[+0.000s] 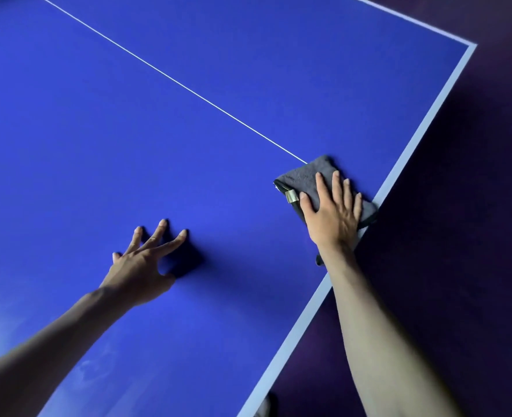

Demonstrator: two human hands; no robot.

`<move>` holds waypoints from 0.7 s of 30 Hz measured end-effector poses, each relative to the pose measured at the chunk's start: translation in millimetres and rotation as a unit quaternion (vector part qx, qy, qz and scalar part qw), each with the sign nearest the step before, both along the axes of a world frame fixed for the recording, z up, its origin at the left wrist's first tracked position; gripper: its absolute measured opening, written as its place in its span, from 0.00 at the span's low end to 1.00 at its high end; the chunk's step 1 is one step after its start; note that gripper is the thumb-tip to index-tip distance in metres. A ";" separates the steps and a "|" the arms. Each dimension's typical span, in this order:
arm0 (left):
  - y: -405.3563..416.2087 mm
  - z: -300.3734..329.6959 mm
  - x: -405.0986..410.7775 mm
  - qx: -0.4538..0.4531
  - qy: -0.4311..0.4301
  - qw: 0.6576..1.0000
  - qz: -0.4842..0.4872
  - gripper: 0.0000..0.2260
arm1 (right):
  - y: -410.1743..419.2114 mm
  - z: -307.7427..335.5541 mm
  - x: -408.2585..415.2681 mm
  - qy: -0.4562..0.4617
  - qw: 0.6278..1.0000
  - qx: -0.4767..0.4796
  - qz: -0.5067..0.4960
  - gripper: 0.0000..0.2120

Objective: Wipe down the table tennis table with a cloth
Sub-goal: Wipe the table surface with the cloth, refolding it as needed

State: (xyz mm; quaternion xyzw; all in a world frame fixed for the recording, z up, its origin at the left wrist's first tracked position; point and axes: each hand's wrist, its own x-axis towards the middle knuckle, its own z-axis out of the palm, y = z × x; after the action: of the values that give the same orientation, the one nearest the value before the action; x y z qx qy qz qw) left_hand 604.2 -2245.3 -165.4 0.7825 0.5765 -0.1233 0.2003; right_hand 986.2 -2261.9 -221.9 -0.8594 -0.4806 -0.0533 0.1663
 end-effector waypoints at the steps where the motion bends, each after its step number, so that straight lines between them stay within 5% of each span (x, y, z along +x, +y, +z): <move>1: -0.9 -1.2 1.0 0.008 0.003 1.000 -0.003 0.38 | -13.9 -0.8 -9.8 -0.009 1.000 0.002 -0.001 0.29; 10: -26.1 5.7 16.7 -0.056 -0.058 0.996 0.038 0.37 | -131.9 -1.0 -154.8 -0.028 1.000 -0.008 -0.003 0.28; 21: -160.2 8.8 -108.2 0.059 -0.125 0.990 0.010 0.35 | -238.4 1.0 -294.3 -0.031 0.999 -0.013 0.028 0.29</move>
State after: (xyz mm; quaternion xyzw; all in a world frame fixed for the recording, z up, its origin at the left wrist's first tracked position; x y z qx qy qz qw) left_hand 496.0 -2405.5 -156.6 0.7967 0.5608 0.0118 0.2250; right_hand 691.9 -2500.3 -220.9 -0.8457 -0.5100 -0.0685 0.1414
